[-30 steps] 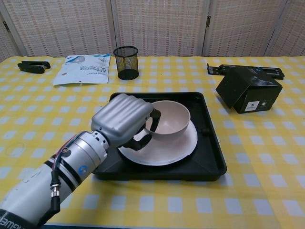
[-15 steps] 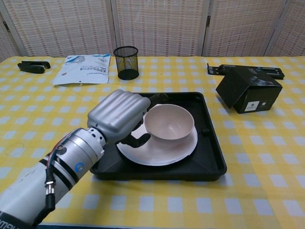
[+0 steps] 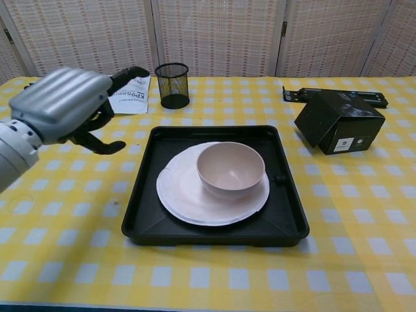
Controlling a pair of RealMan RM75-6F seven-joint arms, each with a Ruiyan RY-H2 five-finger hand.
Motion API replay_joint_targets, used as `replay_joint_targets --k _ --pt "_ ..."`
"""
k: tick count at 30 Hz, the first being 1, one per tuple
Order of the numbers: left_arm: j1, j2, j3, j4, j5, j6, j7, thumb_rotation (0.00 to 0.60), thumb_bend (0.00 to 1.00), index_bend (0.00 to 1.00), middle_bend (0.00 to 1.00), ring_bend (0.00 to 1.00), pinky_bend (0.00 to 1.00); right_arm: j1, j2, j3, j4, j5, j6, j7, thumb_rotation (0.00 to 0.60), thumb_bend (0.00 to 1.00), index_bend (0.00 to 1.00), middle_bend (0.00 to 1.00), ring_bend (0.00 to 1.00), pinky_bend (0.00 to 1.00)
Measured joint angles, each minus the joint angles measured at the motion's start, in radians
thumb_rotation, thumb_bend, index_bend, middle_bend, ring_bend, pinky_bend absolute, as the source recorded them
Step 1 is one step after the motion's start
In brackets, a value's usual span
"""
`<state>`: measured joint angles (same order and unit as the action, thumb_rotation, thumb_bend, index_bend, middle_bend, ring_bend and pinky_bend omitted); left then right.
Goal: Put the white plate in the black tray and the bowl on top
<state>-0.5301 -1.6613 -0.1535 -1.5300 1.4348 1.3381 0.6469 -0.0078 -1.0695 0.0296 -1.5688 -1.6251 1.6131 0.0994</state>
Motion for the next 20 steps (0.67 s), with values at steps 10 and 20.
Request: replay_joint_targets --k 10,20 --pt "0.238 0.349 0.132 -0.195 -0.009 0.144 -0.128 0.6 0.25 0.01 0.0 0.0 0.0 0.035 -0.027 -0.004 -0.007 -0.005 -0.06 -0.047 0.6 0.34 0.0 0.0 0.0 0.0" --pt "0.406 0.422 0.229 -0.139 0.114 0.33 -0.349 0.6 0.23 0.0 0.0 0.0 0.0 0.06 -0.047 0.006 -0.004 0.023 -0.101 -0.085 0.6 0.34 0.0 0.0 0.0 0.0"
